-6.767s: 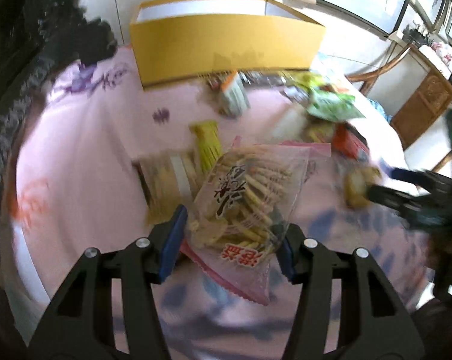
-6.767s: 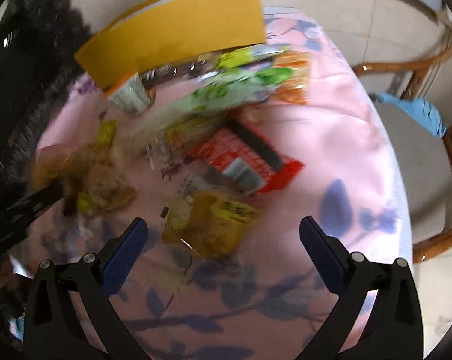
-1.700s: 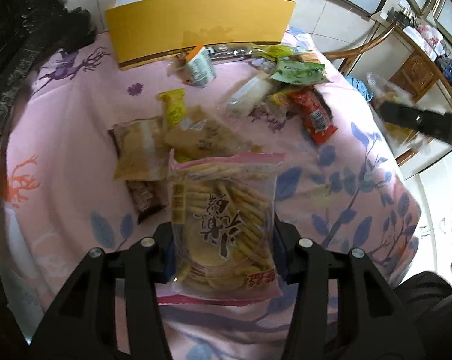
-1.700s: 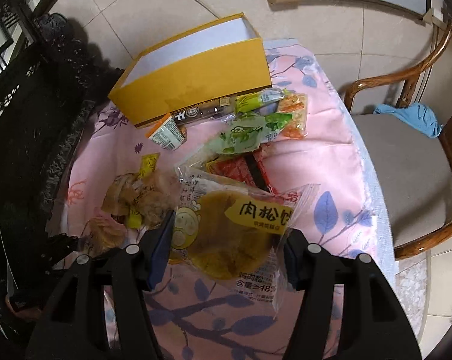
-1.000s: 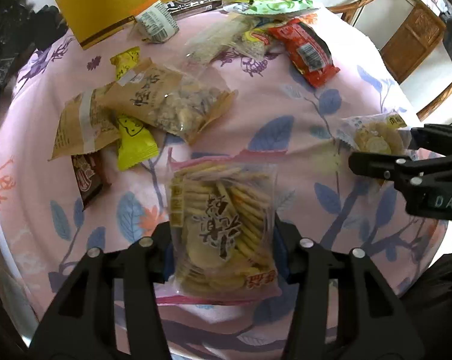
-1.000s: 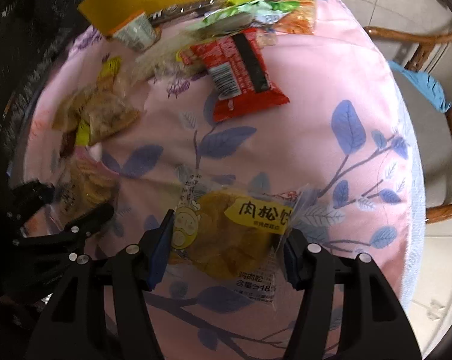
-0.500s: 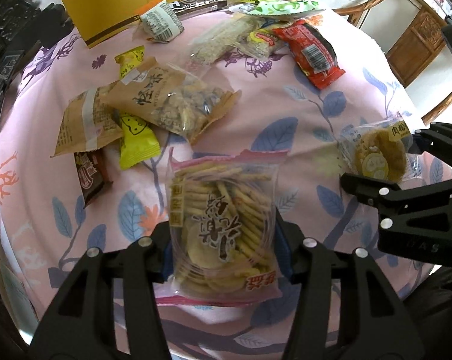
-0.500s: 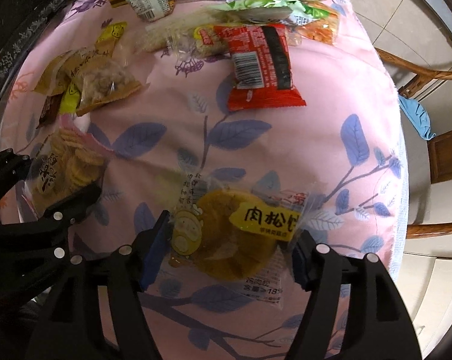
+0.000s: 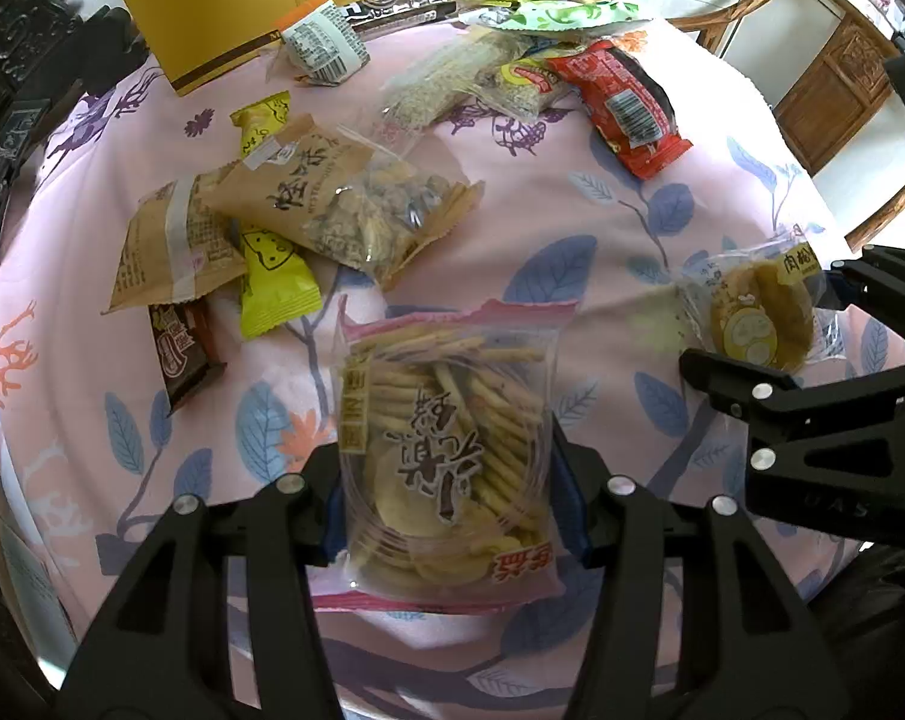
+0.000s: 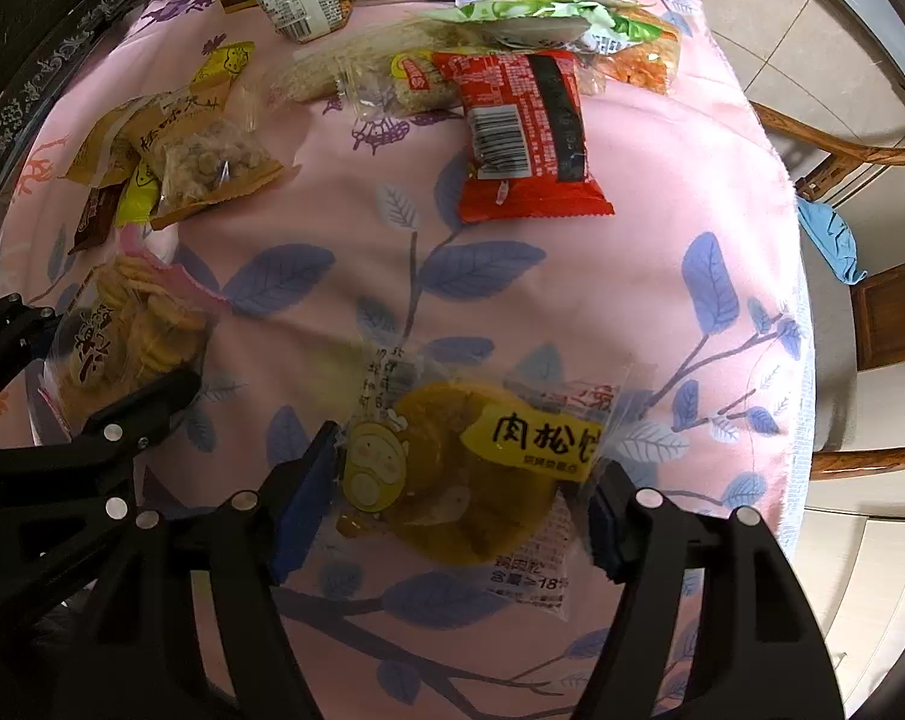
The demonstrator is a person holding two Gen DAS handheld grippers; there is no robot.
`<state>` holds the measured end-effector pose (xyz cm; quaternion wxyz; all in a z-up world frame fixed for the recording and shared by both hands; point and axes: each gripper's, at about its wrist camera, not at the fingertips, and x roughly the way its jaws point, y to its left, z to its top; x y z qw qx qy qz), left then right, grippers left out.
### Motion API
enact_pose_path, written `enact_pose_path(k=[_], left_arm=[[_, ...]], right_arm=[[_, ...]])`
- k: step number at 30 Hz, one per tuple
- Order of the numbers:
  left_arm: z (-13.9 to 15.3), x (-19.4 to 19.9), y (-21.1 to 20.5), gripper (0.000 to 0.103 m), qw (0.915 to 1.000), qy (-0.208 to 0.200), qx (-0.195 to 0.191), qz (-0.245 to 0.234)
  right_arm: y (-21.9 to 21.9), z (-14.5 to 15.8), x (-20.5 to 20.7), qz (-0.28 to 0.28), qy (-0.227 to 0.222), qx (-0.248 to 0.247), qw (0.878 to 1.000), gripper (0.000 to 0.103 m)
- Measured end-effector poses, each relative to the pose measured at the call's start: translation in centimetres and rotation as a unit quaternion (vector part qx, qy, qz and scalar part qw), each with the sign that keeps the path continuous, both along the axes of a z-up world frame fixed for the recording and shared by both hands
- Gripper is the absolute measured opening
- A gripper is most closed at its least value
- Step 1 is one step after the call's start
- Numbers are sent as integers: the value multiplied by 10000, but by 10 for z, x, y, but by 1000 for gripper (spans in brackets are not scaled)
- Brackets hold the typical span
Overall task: Organize snacks
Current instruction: 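Carry the pastry bag toward the yellow box with the right tool while the left tool carries the cookie bag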
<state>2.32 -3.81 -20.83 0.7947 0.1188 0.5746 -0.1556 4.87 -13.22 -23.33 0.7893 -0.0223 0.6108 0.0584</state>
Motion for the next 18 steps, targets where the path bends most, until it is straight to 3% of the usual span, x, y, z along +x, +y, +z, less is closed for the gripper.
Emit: enact_pose_path(k=[4, 7, 9, 13, 15, 17, 18], left_arm=[[0, 1, 0, 54, 10000, 8, -5, -6], [0, 1, 0, 54, 10000, 11, -10, -14], [-1, 1, -1, 62, 9999, 47, -76, -76], [-2, -2, 0, 67, 9997, -95, -165, -122], [-2, -1, 4, 77, 9988, -68, -483, -105], [-5, -2, 10, 97, 9952, -47, -971, -139], [-6, -4, 10, 98, 9944, -149, -1028, -177]], right_arm=[[0, -1, -1, 10, -4, -1, 10000, 74], [-7, -7, 1, -258, 129, -12, 9996, 92], [-7, -9, 2, -212, 181, -23, 9996, 94], [-13, -13, 2, -338, 210, -30, 9992, 102], [-16, -15, 2, -395, 183, -1, 9991, 102], [-17, -16, 2, -397, 161, -12, 9991, 102], [-17, -16, 2, -403, 143, -9, 9991, 102]])
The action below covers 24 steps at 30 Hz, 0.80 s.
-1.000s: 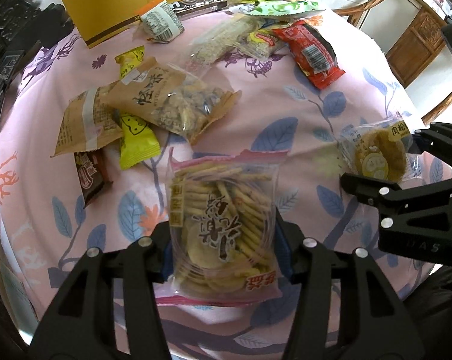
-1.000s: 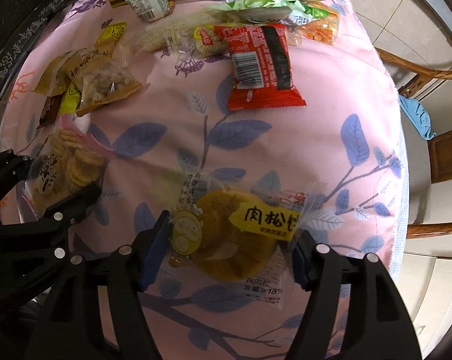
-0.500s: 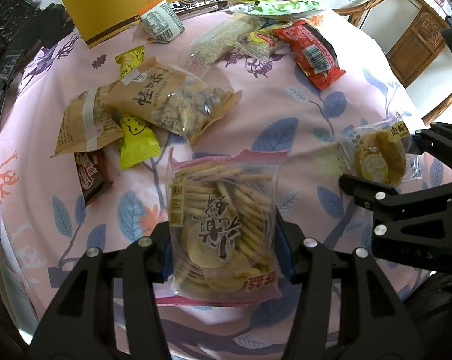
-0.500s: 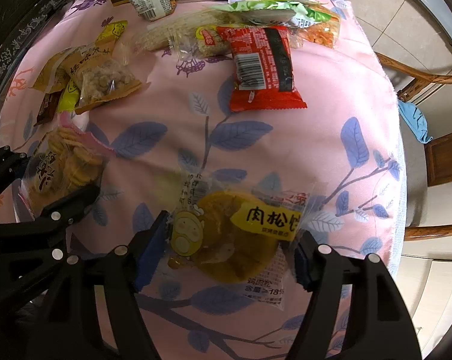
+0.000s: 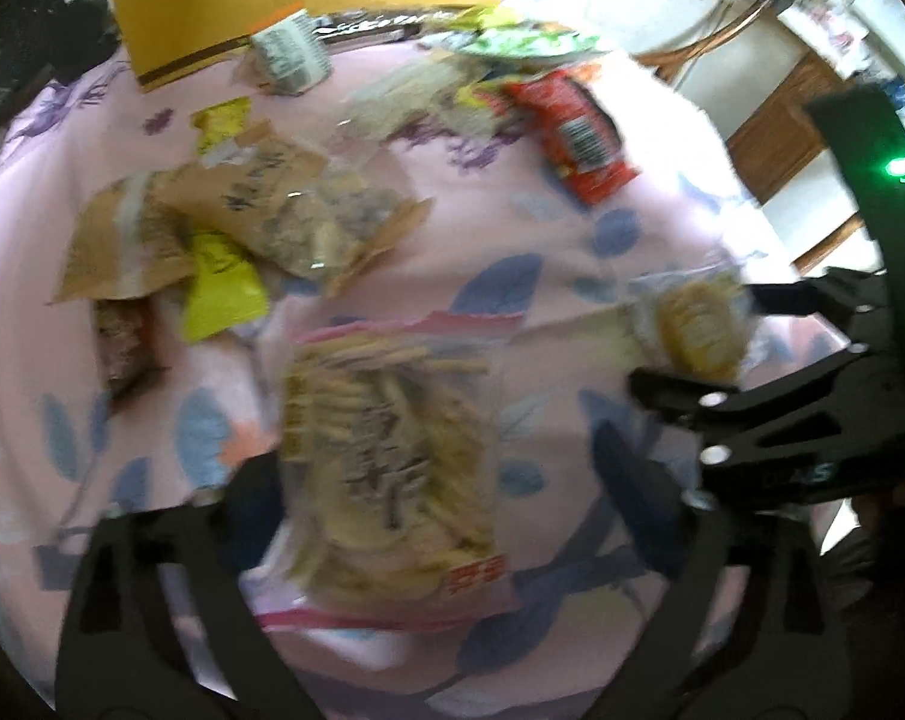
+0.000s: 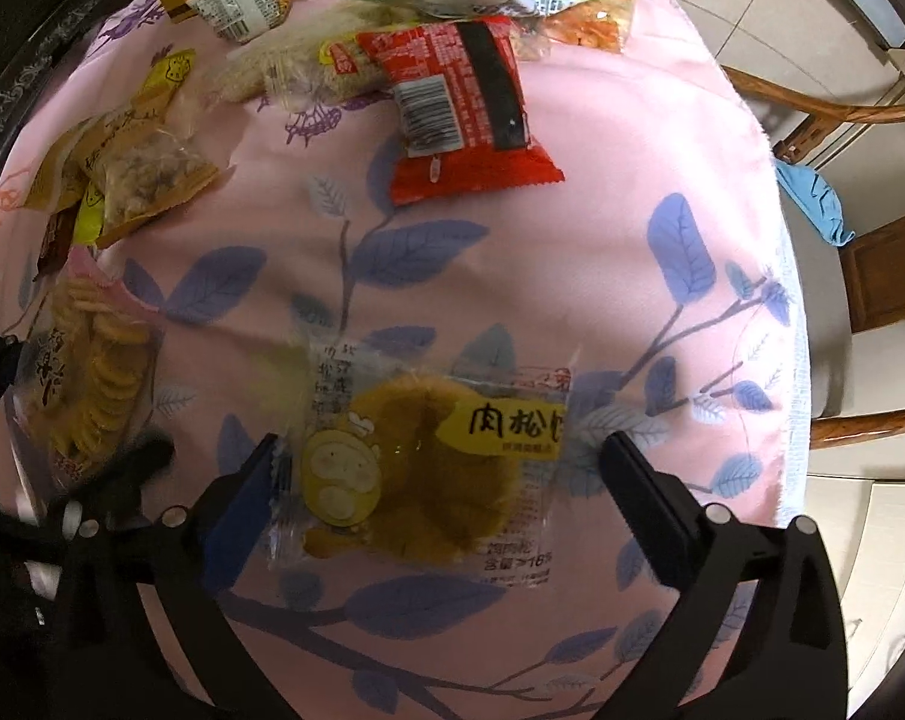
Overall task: Organize snacks
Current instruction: 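Carry the pastry bag toward the yellow box with the right tool while the left tool carries the cookie bag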
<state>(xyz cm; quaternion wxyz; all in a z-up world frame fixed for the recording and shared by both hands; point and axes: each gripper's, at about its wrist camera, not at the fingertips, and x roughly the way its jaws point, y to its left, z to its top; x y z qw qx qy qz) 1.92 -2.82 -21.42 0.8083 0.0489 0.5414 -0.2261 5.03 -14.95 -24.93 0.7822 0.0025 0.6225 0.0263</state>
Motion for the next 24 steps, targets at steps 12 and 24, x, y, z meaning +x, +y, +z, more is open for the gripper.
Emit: enact_pose_path(k=[12, 24], left_arm=[[-17, -18, -13, 101, 9938, -841, 556, -459], [7, 16, 33, 50, 9991, 175, -273, 291]], right_arm=[[-5, 1, -7, 10, -76, 6, 10000, 102], [-2, 22, -10, 121, -732, 314, 9968, 63]])
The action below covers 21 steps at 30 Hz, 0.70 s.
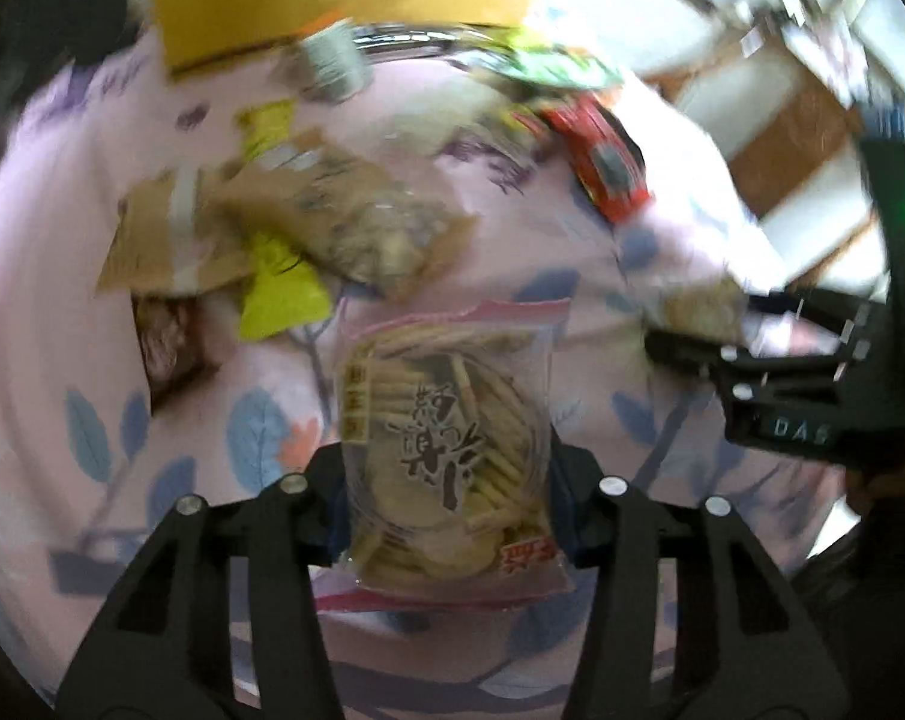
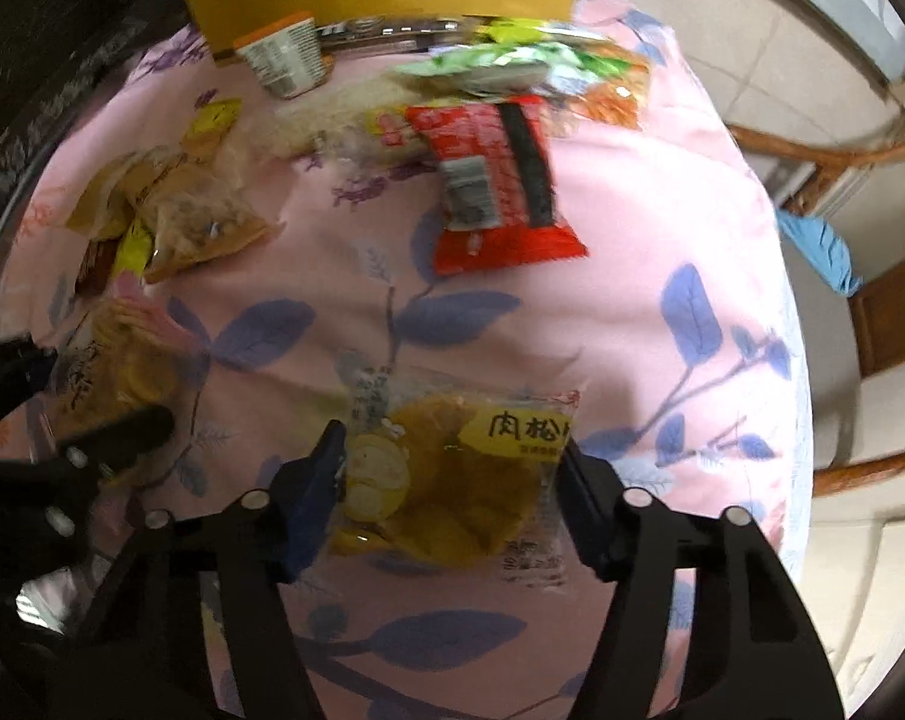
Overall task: Organize snacks
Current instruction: 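Carry the pastry bag toward the yellow box with the right tool while the left tool carries the cookie bag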
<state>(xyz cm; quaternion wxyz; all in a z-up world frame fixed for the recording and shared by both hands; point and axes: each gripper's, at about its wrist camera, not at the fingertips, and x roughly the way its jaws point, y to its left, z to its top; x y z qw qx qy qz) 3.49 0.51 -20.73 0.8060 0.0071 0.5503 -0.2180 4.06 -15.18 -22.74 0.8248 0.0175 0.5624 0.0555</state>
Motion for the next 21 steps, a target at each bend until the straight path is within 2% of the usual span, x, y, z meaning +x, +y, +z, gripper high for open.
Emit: enact_pose_path(k=[2, 10, 14, 17, 21], left_arm=[[1, -1, 4, 50, 10000, 14, -4, 95], [17, -10, 8, 50, 9996, -273, 42, 45], [32, -11, 9, 50, 9990, -433, 94, 15], [45, -7, 11, 50, 9989, -457, -43, 8], [70, 2, 11, 50, 9963, -861, -58, -6]], right_arm=[[-11, 2, -2, -137, 35, 160, 9998, 61], [-30, 21, -19, -252, -92, 52, 9996, 61], [-38, 34, -21, -347, -276, 62, 9990, 61], [-38, 46, -19, -357, -429, 136, 9983, 61], [-39, 73, -9, -307, -793, 160, 9962, 61]])
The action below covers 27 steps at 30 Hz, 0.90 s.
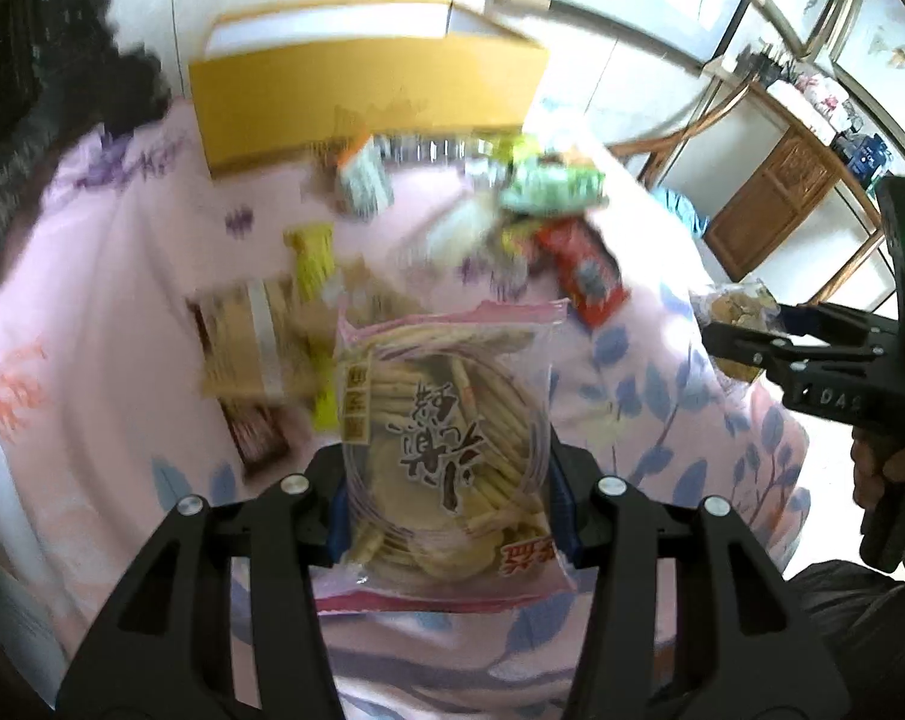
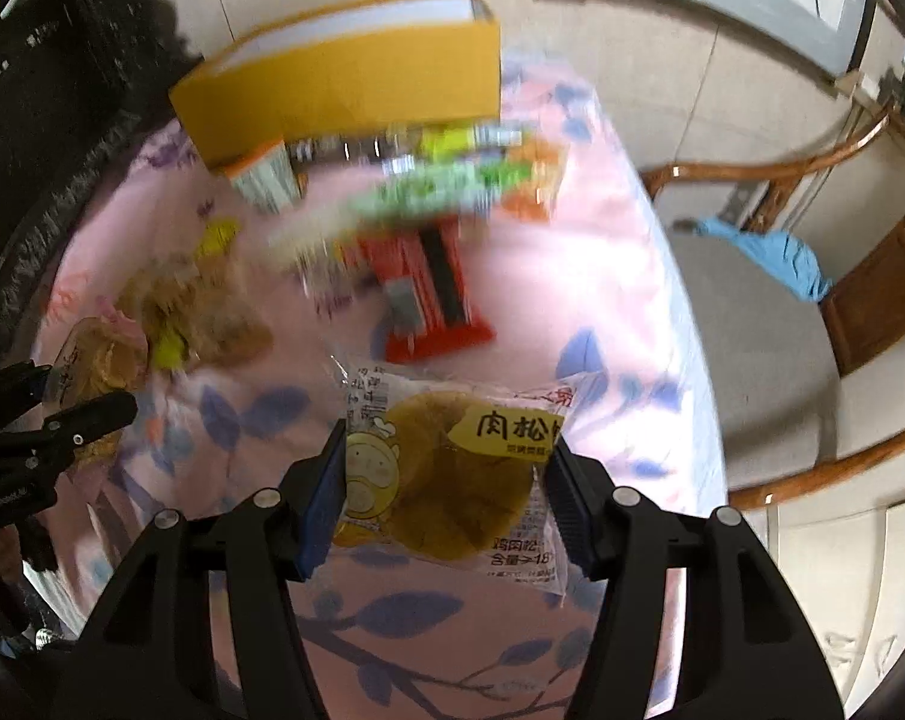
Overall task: Organize snacks
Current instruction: 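Carry the pastry bag toward the yellow box with the right tool while the left tool carries the cookie bag, then release the pastry bag into the yellow box with the right tool while the left tool releases the cookie bag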
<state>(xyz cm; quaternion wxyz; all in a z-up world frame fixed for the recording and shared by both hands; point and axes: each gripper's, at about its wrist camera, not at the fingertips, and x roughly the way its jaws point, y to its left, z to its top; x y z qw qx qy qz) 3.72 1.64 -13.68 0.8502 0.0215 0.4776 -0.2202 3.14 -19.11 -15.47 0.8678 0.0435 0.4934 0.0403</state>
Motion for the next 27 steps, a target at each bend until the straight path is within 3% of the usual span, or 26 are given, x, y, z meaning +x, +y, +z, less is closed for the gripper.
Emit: enact_pose_path(k=[5, 13, 16, 21, 24, 27], left_arm=[[33, 33, -4, 50, 9996, -275, 36, 67], [92, 100, -23, 50, 9931, -1121, 323, -117], [100, 128, -23, 50, 9898, -1328, 509, -2], [110, 179, -14, 50, 9844, -1413, 848, 609], [112, 193, -11, 50, 9800, -1631, 932, 651], [106, 215, -10, 50, 9815, -1590, 838, 655]], right_arm=[[-5, 45, 27, 125, -700, -6, 9975, 61], [-25, 102, 91, 54, -1746, 167, 9845, 61], [-30, 112, 115, 17, -2003, 210, 9795, 61], [-41, 129, 160, 60, -2369, 409, 9707, 61], [-38, 131, 183, 68, -2407, 320, 9701, 61], [-29, 133, 205, 217, -2407, 304, 9699, 61]])
